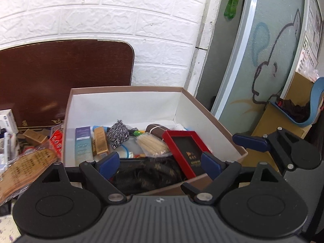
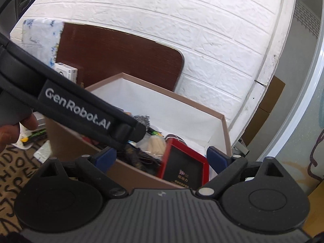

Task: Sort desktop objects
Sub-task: 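Lower the red-framed box into the cardboard box and open the grippers, then withdraw both grippers from the box back to the pile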

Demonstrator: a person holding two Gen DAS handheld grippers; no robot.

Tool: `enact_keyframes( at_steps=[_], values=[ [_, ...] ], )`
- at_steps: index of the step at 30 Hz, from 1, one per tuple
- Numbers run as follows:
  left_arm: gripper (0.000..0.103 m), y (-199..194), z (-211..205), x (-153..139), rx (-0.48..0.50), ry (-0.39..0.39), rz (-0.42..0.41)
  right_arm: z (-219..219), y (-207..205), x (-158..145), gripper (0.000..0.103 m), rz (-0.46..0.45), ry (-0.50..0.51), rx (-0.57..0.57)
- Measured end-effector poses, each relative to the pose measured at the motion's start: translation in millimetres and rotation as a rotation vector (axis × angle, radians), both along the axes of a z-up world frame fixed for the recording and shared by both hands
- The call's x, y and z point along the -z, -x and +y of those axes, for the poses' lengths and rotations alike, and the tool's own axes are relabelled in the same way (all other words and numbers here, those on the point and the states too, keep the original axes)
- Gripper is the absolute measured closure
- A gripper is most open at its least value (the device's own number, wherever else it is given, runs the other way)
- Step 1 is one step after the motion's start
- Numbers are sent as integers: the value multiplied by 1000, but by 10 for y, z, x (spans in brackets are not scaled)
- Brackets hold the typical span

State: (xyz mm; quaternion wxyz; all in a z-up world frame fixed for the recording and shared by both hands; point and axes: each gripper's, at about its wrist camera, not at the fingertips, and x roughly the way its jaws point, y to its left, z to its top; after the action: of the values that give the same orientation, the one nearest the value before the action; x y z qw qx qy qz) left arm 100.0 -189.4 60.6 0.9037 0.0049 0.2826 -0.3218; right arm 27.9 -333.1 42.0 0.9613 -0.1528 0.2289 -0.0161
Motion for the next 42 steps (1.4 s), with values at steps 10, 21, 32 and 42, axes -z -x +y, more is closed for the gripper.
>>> enact_keyframes(
  at_steps=[10,21,32,42],
  values=[
    [13,395,311,69,-69,-23,-23,320,277,3,9,-20,-45,-56],
    [13,730,1013,470,-200,54,96,874,475,290,9,30,-84,-206],
    [13,711,1902,873,-436,101,222,1501,435,583,9,134,-55,-353],
    [24,564,2616,1174,-700,174,327,1716,148,804,16,199,-127,-312]
  ],
)
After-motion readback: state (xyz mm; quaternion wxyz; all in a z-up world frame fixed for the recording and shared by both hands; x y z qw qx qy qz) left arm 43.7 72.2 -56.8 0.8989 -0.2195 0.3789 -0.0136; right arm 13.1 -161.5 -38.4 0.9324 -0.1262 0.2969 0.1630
